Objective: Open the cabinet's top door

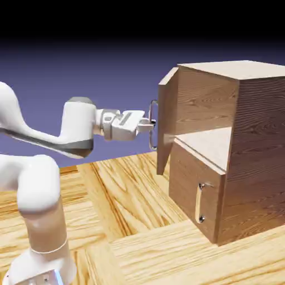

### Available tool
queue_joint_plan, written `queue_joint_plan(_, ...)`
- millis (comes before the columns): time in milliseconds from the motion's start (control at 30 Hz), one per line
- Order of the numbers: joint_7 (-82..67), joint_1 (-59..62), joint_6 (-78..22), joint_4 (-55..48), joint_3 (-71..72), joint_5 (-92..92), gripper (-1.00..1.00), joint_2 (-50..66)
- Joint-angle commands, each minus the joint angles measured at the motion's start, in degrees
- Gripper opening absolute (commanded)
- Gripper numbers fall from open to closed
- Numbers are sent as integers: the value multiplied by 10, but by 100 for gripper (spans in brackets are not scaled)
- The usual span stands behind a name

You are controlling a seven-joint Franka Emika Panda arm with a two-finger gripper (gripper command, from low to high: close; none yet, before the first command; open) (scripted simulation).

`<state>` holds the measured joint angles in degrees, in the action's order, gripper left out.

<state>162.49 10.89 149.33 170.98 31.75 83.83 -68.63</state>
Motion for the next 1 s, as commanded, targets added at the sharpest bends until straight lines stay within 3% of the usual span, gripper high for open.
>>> queue_joint_plan(0, -14, -7, -13, 2, 10, -25, -100, -4)
queue_joint_plan(467, -116, -91, -342, -90, 208, -344, -100, 46)
queue_joint_plan(967, -137, 136, -672, -389, 461, -533, -100, 117)
